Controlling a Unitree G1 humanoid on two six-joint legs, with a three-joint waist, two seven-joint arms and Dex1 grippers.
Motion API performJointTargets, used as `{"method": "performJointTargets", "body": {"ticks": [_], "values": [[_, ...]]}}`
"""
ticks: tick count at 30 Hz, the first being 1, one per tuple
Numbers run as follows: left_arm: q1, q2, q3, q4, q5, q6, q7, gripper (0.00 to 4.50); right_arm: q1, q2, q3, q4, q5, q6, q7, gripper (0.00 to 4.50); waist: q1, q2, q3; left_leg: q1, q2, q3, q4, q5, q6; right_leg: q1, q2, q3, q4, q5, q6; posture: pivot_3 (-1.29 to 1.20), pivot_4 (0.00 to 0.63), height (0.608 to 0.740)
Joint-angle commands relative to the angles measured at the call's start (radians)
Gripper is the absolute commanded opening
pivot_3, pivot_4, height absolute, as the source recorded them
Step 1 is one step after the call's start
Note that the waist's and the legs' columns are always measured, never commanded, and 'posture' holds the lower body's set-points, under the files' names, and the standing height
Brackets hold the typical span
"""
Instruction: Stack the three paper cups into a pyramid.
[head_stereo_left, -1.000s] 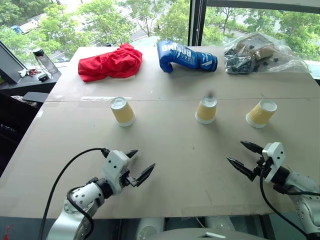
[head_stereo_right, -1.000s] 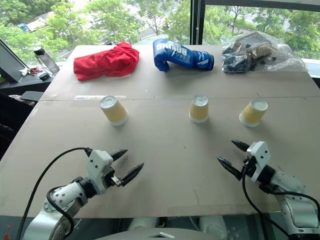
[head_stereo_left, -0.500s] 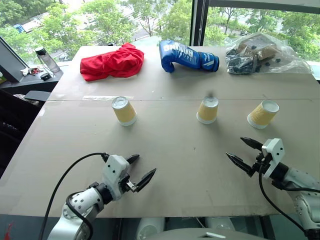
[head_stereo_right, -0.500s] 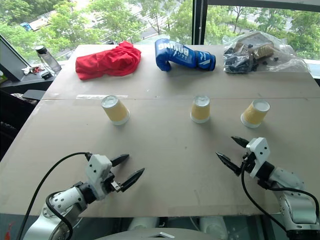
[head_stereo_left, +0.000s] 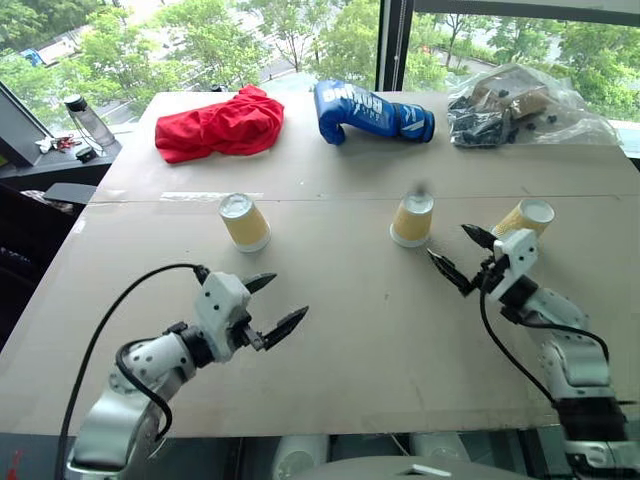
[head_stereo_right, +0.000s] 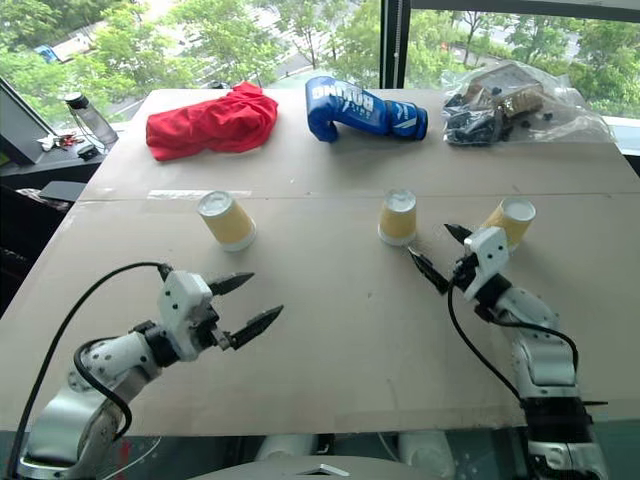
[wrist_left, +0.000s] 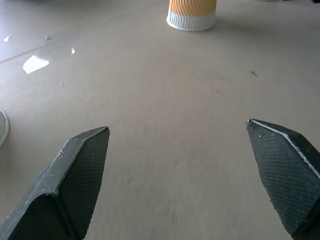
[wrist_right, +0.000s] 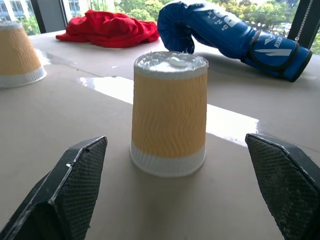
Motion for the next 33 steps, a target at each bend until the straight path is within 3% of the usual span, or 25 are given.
{"method": "performJointTargets", "body": {"ticks": [1, 12, 19, 24, 33], "values": [[-0.061, 0.048, 0.032, -0.052, -0.099, 0.059, -0.055, 4.50, -0.072, 0.048, 0.019, 0.079, -0.051, -0.067, -0.060, 4.40, 0.001, 0.000, 0.000, -0.001, 0.000, 0.000, 0.000, 0.000, 0.000, -0.001, 0.000, 0.000, 0.000, 0.000, 0.000, 0.00, 0.150, 0.740], [-0.226, 0.150, 0.072, -0.084, -0.222, 0.175, -0.101, 4.50, -0.229, 0.158, 0.042, 0.270, -0.101, -0.165, -0.116, 4.40, -0.007, 0.000, 0.000, -0.013, 0.000, 0.000, 0.001, 0.004, -0.006, -0.014, 0.002, 0.000, 0.003, 0.000, 0.001, 0.00, 0.150, 0.740], [-0.224, 0.136, 0.095, -0.074, -0.285, 0.198, -0.108, 4.50, -0.259, 0.178, 0.050, 0.290, -0.107, -0.187, -0.110, 4.40, -0.024, 0.000, 0.000, -0.013, 0.000, 0.000, 0.001, 0.004, -0.006, -0.014, 0.003, 0.001, 0.004, 0.000, 0.001, 0.00, 0.150, 0.740], [-0.226, 0.140, 0.098, -0.070, -0.296, 0.199, -0.115, 4.50, -0.246, 0.188, 0.063, 0.273, -0.107, -0.187, -0.102, 2.33, -0.025, 0.000, 0.000, -0.013, 0.001, 0.000, 0.001, 0.004, -0.006, -0.015, 0.003, 0.001, 0.004, 0.000, 0.001, 0.00, 0.150, 0.740], [-0.197, 0.155, 0.112, -0.069, -0.285, 0.195, -0.135, 4.50, -0.222, 0.195, 0.157, 0.185, -0.101, -0.131, -0.006, 2.33, -0.026, 0.001, 0.000, -0.013, 0.001, 0.001, 0.001, 0.004, -0.006, -0.015, 0.003, 0.002, 0.004, 0.000, 0.001, 0.00, 0.150, 0.740]]}}
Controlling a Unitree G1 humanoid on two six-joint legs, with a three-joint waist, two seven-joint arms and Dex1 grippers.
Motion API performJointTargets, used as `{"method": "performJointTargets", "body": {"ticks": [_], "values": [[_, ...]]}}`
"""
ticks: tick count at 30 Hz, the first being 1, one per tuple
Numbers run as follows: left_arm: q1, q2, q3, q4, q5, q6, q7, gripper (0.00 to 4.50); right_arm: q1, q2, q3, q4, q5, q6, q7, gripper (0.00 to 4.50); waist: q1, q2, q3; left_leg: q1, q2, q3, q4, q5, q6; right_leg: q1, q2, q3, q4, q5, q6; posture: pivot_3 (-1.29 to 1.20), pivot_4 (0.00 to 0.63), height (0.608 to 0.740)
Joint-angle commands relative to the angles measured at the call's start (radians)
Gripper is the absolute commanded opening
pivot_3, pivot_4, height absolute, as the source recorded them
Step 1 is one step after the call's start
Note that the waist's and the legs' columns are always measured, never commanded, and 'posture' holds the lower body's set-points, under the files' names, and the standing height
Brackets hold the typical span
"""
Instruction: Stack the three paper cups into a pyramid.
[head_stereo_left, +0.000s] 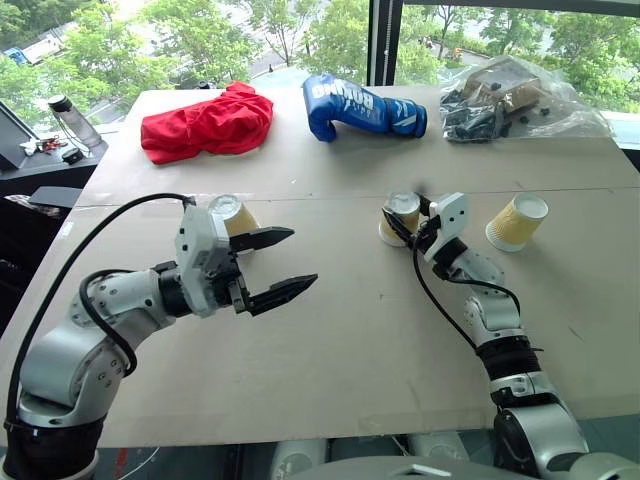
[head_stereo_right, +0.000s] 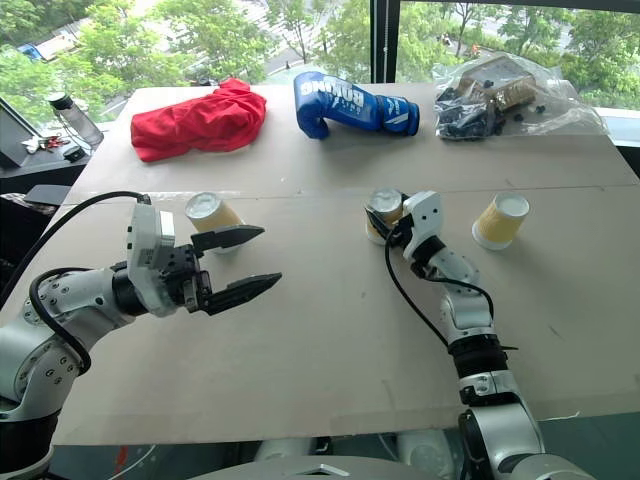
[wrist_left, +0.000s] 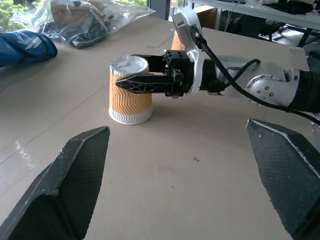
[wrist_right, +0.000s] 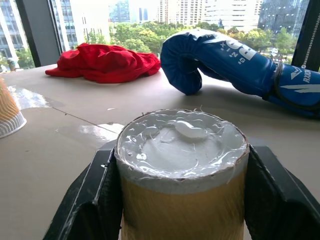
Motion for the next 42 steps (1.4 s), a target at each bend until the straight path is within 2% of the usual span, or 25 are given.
{"method": "performJointTargets", "body": {"ticks": [1, 6, 9, 11, 17, 21, 25, 31, 36, 42], "values": [[0.015, 0.016, 0.038, -0.019, -0.006, -0.006, -0.016, 4.50, 0.005, 0.012, 0.049, -0.081, 0.019, 0.025, 0.049, 2.33, 0.000, 0.000, 0.000, 0.000, 0.000, 0.000, 0.000, 0.000, 0.000, 0.000, 0.000, 0.000, 0.000, 0.000, 0.000, 0.00, 0.150, 0.740], [0.020, 0.017, 0.037, -0.029, -0.010, -0.002, -0.014, 4.50, -0.005, 0.038, 0.067, -0.051, 0.008, 0.031, 0.038, 2.33, 0.001, 0.000, 0.000, 0.000, 0.000, 0.000, 0.000, 0.000, 0.000, 0.000, 0.000, 0.000, 0.000, 0.000, 0.000, 0.00, 0.150, 0.740], [0.020, 0.017, 0.031, -0.035, -0.011, 0.001, -0.013, 4.50, -0.014, 0.043, 0.057, -0.048, 0.018, 0.041, 0.035, 3.76, 0.001, 0.000, 0.000, 0.000, 0.000, 0.000, 0.000, 0.000, 0.000, 0.000, 0.000, 0.000, 0.000, 0.000, 0.000, 0.00, 0.150, 0.740], [0.018, 0.017, 0.027, -0.038, -0.012, 0.002, -0.013, 4.50, -0.007, 0.035, 0.045, -0.069, 0.027, 0.029, 0.042, 4.47, 0.001, 0.000, 0.000, 0.000, 0.000, 0.000, 0.000, 0.000, 0.000, 0.000, 0.000, 0.000, 0.000, 0.000, 0.000, 0.00, 0.150, 0.740], [-0.025, 0.013, -0.002, -0.032, -0.013, 0.004, -0.022, 4.50, 0.048, -0.036, 0.010, -0.241, 0.107, 0.032, 0.109, 4.47, 0.005, 0.000, 0.000, 0.000, 0.000, 0.000, 0.000, 0.000, 0.000, 0.000, 0.000, 0.000, 0.000, 0.000, 0.000, 0.00, 0.150, 0.740], [-0.116, 0.014, -0.054, -0.041, -0.032, 0.043, -0.019, 4.50, 0.120, -0.149, -0.079, -0.440, 0.173, 0.121, 0.098, 4.47, 0.009, 0.000, 0.000, -0.001, 0.000, 0.000, 0.000, -0.001, 0.002, 0.000, 0.000, 0.000, 0.000, 0.000, 0.000, 0.00, 0.150, 0.740], [-0.281, -0.025, -0.174, -0.044, -0.035, 0.125, 0.031, 4.50, 0.157, -0.257, -0.257, -0.393, 0.147, 0.096, -0.008, 4.47, 0.028, 0.000, 0.000, -0.001, -0.001, -0.001, 0.001, -0.002, 0.003, 0.001, 0.000, -0.001, 0.000, 0.000, 0.000, 0.00, 0.150, 0.740], [-0.404, -0.099, -0.252, -0.017, -0.035, 0.161, 0.048, 4.50, 0.220, -0.344, -0.381, -0.337, 0.099, 0.122, -0.109, 4.47, 0.021, 0.000, 0.000, -0.001, -0.001, 0.001, 0.003, 0.000, 0.000, 0.001, 0.003, 0.002, 0.001, 0.000, 0.000, 0.00, 0.150, 0.740], [-0.436, -0.113, -0.273, -0.001, -0.013, 0.172, 0.050, 4.50, 0.235, -0.339, -0.413, -0.280, 0.116, 0.172, -0.159, 4.47, 0.014, 0.000, 0.000, -0.001, 0.001, 0.001, 0.002, 0.000, 0.000, 0.000, 0.006, 0.004, 0.001, 0.000, 0.000, 0.00, 0.150, 0.740], [-0.439, -0.111, -0.266, -0.009, -0.018, 0.192, 0.050, 4.50, 0.183, -0.294, -0.421, -0.208, 0.161, 0.208, -0.190, 4.47, 0.007, 0.000, 0.000, -0.001, 0.001, 0.002, 0.003, 0.000, 0.000, 0.000, 0.006, 0.005, 0.001, 0.000, 0.000, 0.00, 0.150, 0.740]]}}
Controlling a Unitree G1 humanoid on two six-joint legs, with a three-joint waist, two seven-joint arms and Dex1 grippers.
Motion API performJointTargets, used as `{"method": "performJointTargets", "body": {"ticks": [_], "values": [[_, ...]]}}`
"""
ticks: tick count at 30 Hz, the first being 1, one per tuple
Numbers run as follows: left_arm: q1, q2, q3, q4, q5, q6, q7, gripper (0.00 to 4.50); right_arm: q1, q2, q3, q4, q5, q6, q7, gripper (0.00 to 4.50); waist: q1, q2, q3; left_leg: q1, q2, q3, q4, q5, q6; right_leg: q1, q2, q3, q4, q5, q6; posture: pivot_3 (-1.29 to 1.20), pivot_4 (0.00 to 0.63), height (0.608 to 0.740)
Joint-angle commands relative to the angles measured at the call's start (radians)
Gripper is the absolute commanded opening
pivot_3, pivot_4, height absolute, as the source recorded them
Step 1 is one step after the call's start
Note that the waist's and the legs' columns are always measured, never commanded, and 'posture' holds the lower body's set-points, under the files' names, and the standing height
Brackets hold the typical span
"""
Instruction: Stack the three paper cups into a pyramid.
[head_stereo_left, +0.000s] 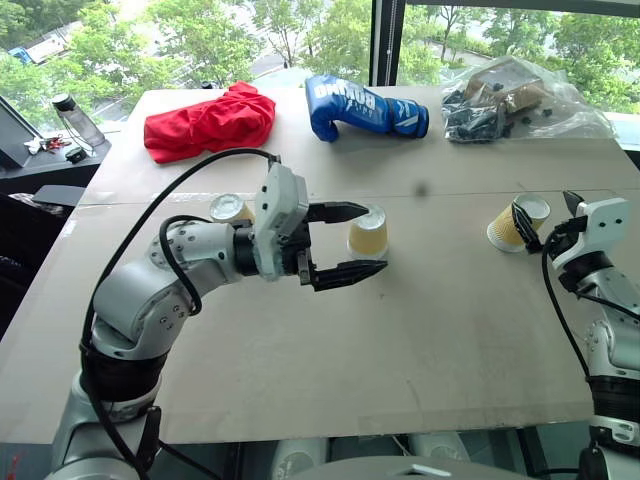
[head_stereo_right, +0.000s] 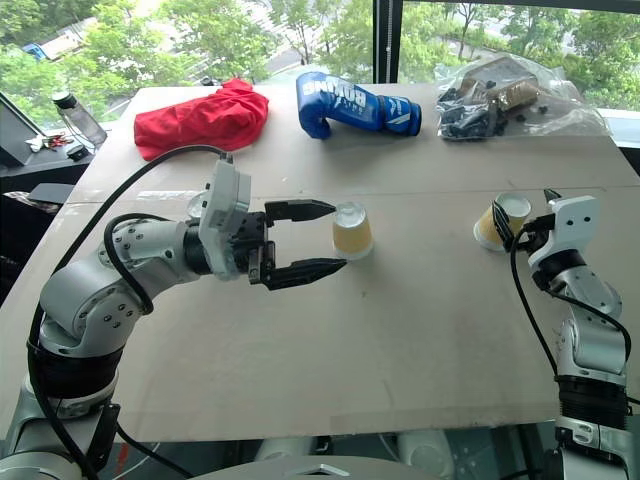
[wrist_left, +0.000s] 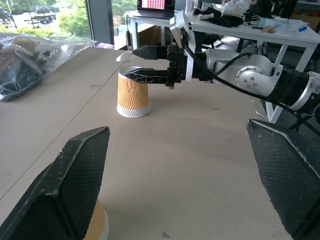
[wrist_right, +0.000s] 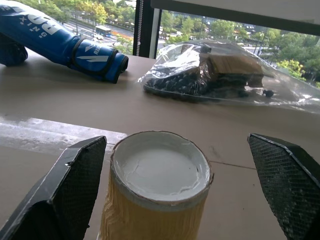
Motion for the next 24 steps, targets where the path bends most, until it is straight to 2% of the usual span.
{"method": "performJointTargets", "body": {"ticks": [1, 9, 12, 15, 24], "values": [[-0.014, 0.002, 0.012, -0.023, -0.007, 0.004, 0.005, 4.50, -0.047, 0.013, -0.027, 0.022, 0.034, -0.005, -0.019, 4.47, -0.001, 0.000, 0.000, 0.000, 0.000, 0.000, 0.000, 0.000, 0.000, 0.000, 0.000, 0.000, 0.000, 0.000, 0.000, 0.00, 0.150, 0.740], [0.005, 0.005, 0.017, -0.033, 0.015, -0.002, 0.021, 4.50, -0.117, 0.024, -0.018, 0.134, 0.031, -0.037, -0.020, 4.47, 0.000, 0.000, 0.000, 0.000, 0.000, 0.000, 0.000, 0.000, -0.001, 0.000, 0.000, 0.000, 0.000, 0.000, 0.000, 0.00, 0.150, 0.740], [0.012, 0.004, 0.028, -0.040, 0.012, 0.001, 0.035, 4.50, -0.119, 0.022, -0.007, 0.135, 0.033, -0.048, 0.002, 3.66, -0.001, 0.000, 0.000, 0.000, 0.000, 0.000, 0.000, 0.000, -0.001, 0.000, 0.000, 0.000, 0.000, 0.000, 0.000, 0.00, 0.150, 0.740], [0.018, 0.002, 0.039, -0.042, 0.005, 0.001, 0.044, 4.50, -0.118, 0.022, 0.012, 0.112, 0.032, -0.059, 0.029, 2.25, -0.001, 0.000, 0.000, 0.000, 0.001, 0.000, 0.000, 0.000, -0.001, 0.000, 0.000, 0.000, 0.000, 0.000, 0.000, 0.00, 0.150, 0.740], [0.134, 0.036, 0.071, -0.066, 0.037, -0.028, 0.038, 4.50, -0.121, 0.051, 0.159, -0.010, 0.008, -0.050, 0.100, 2.19, -0.007, 0.000, 0.000, 0.000, 0.002, 0.000, 0.000, 0.000, -0.001, -0.001, 0.000, 0.001, 0.001, 0.000, 0.000, 0.00, 0.150, 0.740]]}}
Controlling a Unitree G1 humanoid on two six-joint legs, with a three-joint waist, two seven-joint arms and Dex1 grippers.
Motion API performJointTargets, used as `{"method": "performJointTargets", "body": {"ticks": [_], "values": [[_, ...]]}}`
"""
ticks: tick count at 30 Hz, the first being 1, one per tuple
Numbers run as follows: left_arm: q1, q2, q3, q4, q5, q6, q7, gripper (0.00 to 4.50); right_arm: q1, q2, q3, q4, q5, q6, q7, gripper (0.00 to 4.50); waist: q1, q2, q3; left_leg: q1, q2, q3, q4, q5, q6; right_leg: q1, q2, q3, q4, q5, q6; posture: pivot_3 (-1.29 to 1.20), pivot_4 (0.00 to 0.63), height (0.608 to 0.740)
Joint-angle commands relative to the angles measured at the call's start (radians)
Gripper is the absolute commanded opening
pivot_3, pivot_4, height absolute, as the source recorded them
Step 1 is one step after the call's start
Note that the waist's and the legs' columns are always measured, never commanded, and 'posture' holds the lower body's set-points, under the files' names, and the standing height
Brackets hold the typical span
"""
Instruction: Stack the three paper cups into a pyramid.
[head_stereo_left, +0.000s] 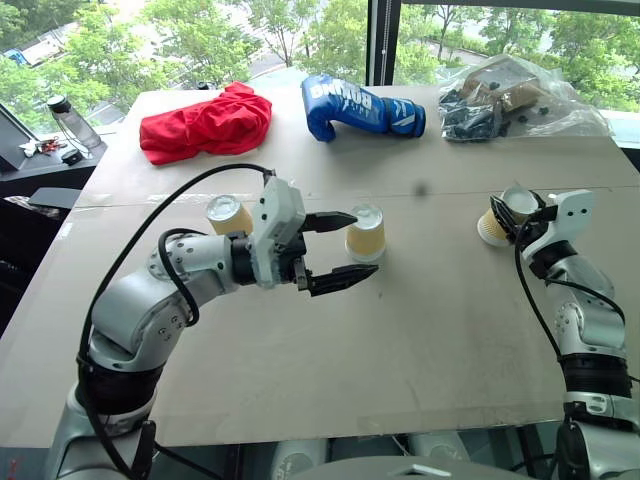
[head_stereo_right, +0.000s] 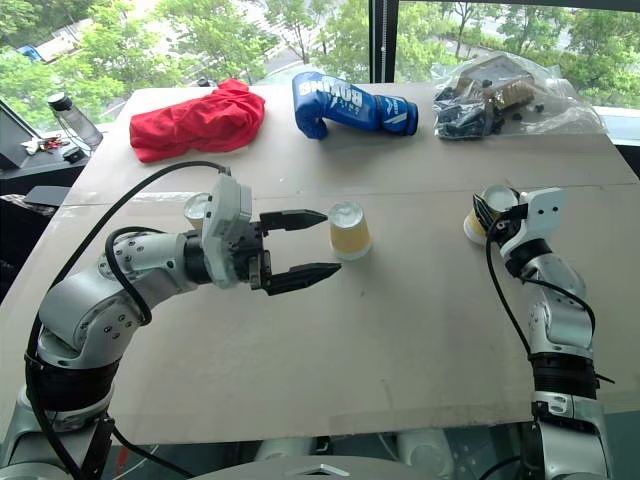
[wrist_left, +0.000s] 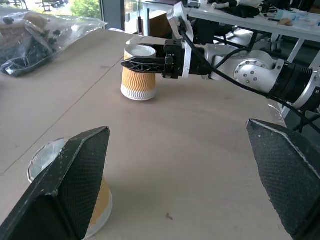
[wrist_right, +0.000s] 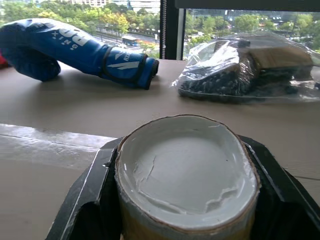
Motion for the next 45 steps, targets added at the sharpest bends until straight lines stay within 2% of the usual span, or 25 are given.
{"method": "performJointTargets", "body": {"ticks": [1, 10, 19, 29, 30, 31, 33, 38, 45], "values": [[0.051, 0.023, 0.060, -0.055, 0.010, -0.025, 0.010, 4.50, -0.017, 0.020, 0.070, -0.088, -0.012, -0.001, 0.031, 2.19, 0.000, 0.000, 0.000, 0.000, 0.000, 0.000, 0.000, 0.000, 0.000, 0.000, 0.000, 0.000, 0.000, 0.000, 0.000, 0.00, 0.150, 0.740], [0.176, 0.032, 0.140, -0.097, 0.023, -0.009, 0.102, 4.50, -0.080, 0.084, 0.240, -0.042, -0.079, -0.030, 0.099, 2.19, 0.002, 0.000, 0.000, 0.000, 0.000, 0.000, 0.000, 0.000, 0.001, -0.001, -0.001, 0.000, 0.001, 0.000, 0.000, 0.00, 0.150, 0.740], [0.228, 0.050, 0.178, -0.141, 0.018, 0.002, 0.133, 4.50, -0.105, 0.140, 0.291, -0.022, -0.074, 0.014, 0.130, 2.19, 0.003, 0.000, 0.000, 0.000, 0.000, 0.000, 0.001, 0.000, 0.000, -0.001, -0.001, 0.000, 0.001, 0.000, 0.000, 0.00, 0.150, 0.740], [0.238, 0.055, 0.192, -0.143, 0.015, 0.001, 0.141, 4.50, -0.088, 0.134, 0.300, -0.042, -0.074, 0.060, 0.161, 2.19, 0.002, 0.000, 0.000, 0.000, 0.000, 0.000, 0.001, 0.000, 0.001, -0.001, -0.001, 0.000, 0.002, 0.000, 0.000, 0.00, 0.150, 0.740], [0.237, 0.054, 0.191, -0.143, 0.016, 0.001, 0.141, 4.50, -0.087, 0.134, 0.300, -0.043, -0.074, 0.062, 0.162, 3.20, 0.002, 0.000, 0.000, 0.000, 0.000, 0.000, 0.001, 0.000, 0.001, -0.001, -0.001, 0.000, 0.002, 0.000, 0.000, 0.00, 0.150, 0.740], [0.236, 0.054, 0.189, -0.142, 0.017, 0.000, 0.140, 4.50, -0.086, 0.135, 0.298, -0.044, -0.074, 0.061, 0.161, 3.45, 0.002, 0.000, 0.000, 0.000, 0.000, 0.000, 0.001, -0.001, 0.001, -0.001, -0.001, 0.000, 0.002, 0.000, 0.000, 0.00, 0.150, 0.740], [0.235, 0.053, 0.188, -0.140, 0.019, -0.002, 0.140, 4.50, -0.086, 0.138, 0.294, -0.045, -0.075, 0.061, 0.159, 4.47, 0.002, 0.000, 0.000, 0.000, 0.000, 0.000, 0.001, -0.001, 0.001, -0.001, -0.001, 0.000, 0.002, 0.000, 0.000, 0.00, 0.150, 0.740], [0.224, 0.035, 0.191, -0.130, 0.031, -0.020, 0.154, 4.50, -0.082, 0.127, 0.277, -0.060, -0.060, 0.063, 0.175, 4.47, 0.002, 0.000, 0.000, 0.000, 0.000, 0.000, 0.001, -0.001, 0.001, -0.001, -0.001, 0.000, 0.002, 0.000, 0.000, 0.00, 0.150, 0.740], [0.260, 0.006, 0.195, -0.135, 0.086, -0.062, 0.197, 4.50, -0.047, 0.040, 0.231, -0.106, -0.023, 0.088, 0.228, 4.47, 0.004, 0.000, 0.000, 0.000, 0.000, 0.000, 0.001, -0.001, 0.002, -0.001, -0.001, 0.000, 0.002, 0.000, 0.000, 0.00, 0.150, 0.740]]}}
